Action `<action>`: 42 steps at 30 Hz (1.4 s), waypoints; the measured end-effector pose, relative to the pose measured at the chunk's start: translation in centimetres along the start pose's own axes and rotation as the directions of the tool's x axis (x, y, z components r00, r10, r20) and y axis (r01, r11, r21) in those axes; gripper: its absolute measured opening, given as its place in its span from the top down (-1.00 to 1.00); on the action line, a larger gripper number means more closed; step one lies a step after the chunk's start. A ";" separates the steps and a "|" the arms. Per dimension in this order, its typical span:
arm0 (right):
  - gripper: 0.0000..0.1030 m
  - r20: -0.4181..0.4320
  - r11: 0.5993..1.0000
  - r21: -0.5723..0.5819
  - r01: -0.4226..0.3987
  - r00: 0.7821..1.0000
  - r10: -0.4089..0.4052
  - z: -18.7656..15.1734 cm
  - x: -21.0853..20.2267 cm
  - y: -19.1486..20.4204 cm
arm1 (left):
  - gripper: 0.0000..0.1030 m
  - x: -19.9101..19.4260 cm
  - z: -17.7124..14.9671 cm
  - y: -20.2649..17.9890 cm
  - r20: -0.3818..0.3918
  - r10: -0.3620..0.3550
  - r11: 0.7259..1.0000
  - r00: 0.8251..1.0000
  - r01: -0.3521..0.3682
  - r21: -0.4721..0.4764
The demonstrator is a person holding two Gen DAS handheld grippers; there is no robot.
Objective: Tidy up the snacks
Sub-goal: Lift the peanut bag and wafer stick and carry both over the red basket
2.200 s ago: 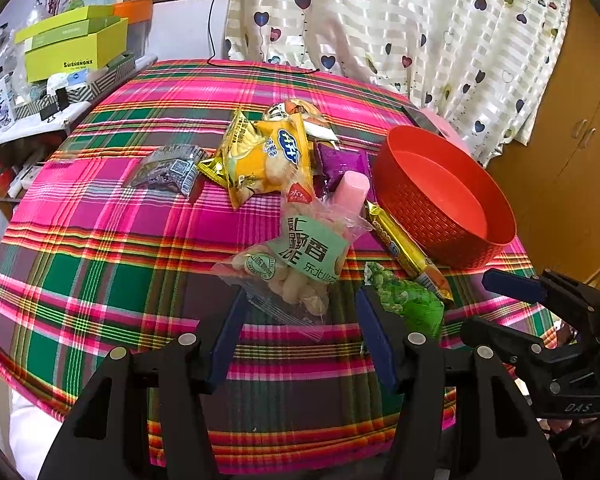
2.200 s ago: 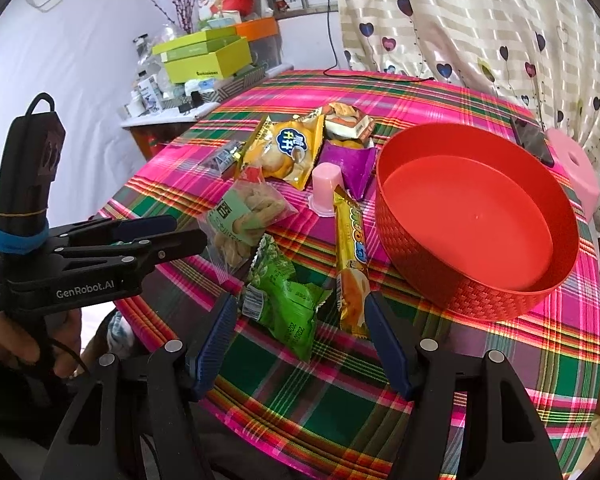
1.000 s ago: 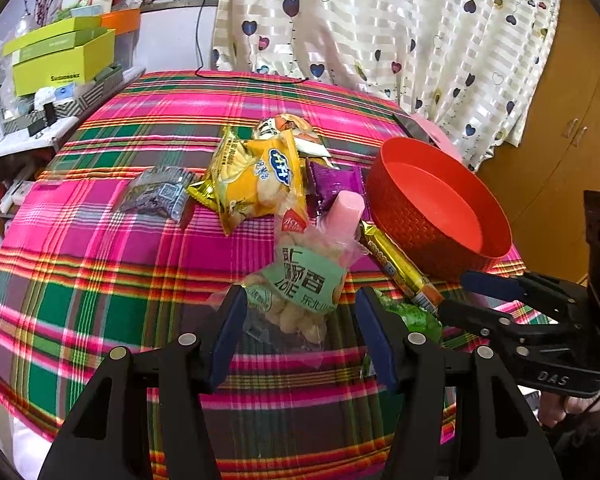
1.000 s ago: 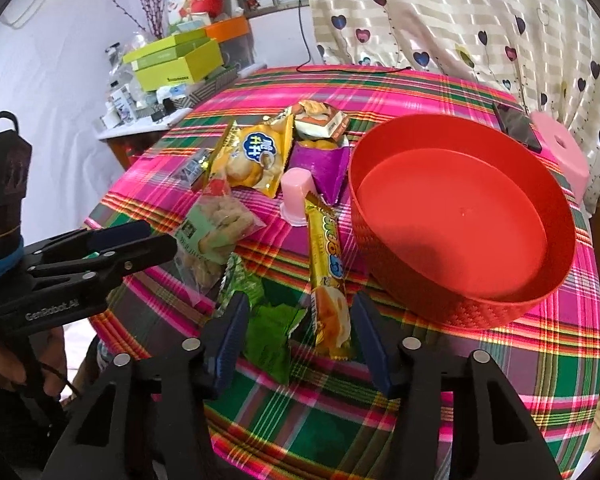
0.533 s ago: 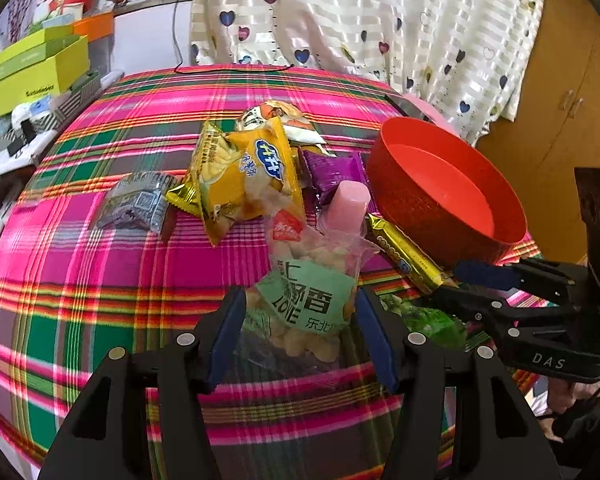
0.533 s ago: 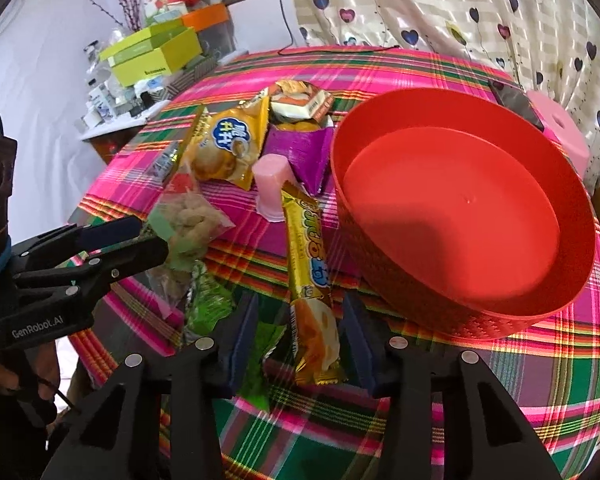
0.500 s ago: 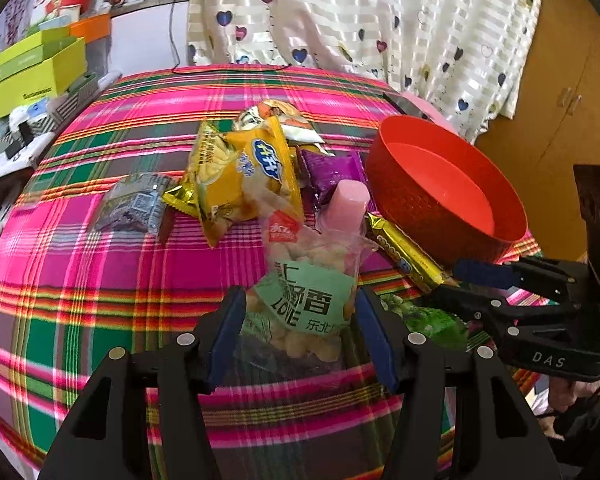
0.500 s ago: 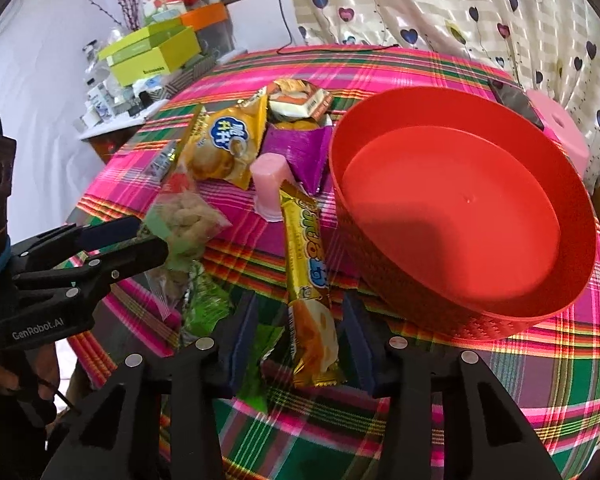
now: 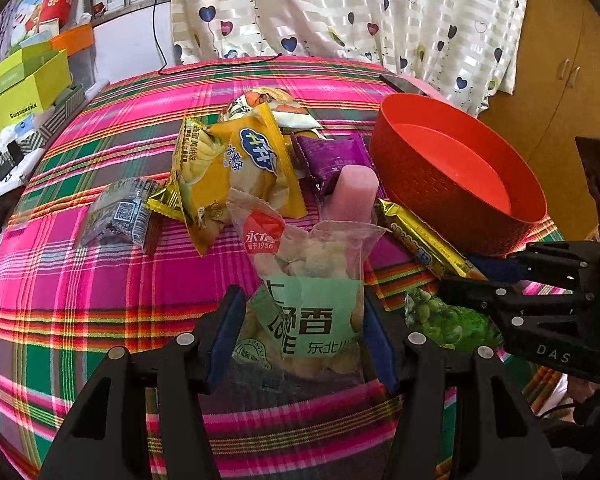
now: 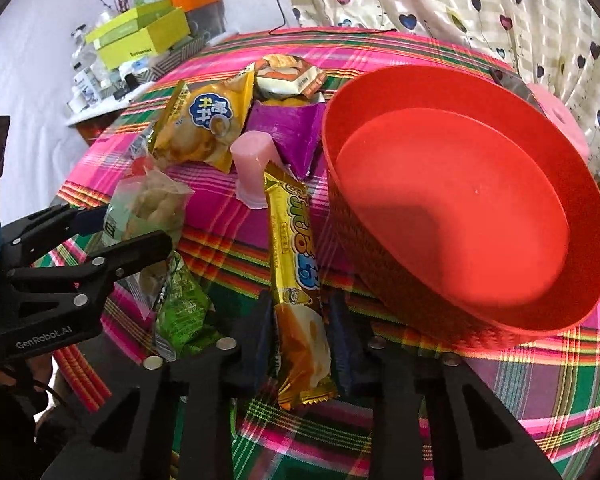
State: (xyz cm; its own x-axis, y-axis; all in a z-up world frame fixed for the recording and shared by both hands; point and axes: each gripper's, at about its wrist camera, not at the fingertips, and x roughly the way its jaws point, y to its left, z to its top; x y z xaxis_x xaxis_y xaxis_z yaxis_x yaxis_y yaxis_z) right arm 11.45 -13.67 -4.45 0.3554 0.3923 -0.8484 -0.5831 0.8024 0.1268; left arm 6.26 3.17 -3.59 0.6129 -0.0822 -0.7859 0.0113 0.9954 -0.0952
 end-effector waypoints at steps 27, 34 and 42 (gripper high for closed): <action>0.60 0.171 0.997 -0.079 -0.027 0.984 0.040 -0.3 -5.9 1.4 | 0.22 -4.3 0.6 0.0 0.110 0.017 0.996 0.994 -0.008 -0.087; 0.60 0.241 0.998 -0.062 -0.004 0.970 0.019 0.3 -8.3 0.2 | 0.22 -5.1 2.5 -1.5 0.149 -0.002 0.998 0.989 0.011 -0.063; 0.60 0.284 0.999 -0.001 0.043 0.958 -0.041 1.2 -9.9 -3.2 | 0.22 -5.1 5.9 -5.3 0.179 -0.066 0.998 0.982 0.064 0.014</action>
State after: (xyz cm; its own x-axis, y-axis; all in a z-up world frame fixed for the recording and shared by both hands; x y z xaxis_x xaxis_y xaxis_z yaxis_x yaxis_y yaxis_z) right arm 10.66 -19.63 4.13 0.5715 0.4709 -0.6720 -0.5684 0.8178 0.0897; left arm 7.70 -1.42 4.54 0.7423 -0.1373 -0.6559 0.0615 0.9886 -0.1373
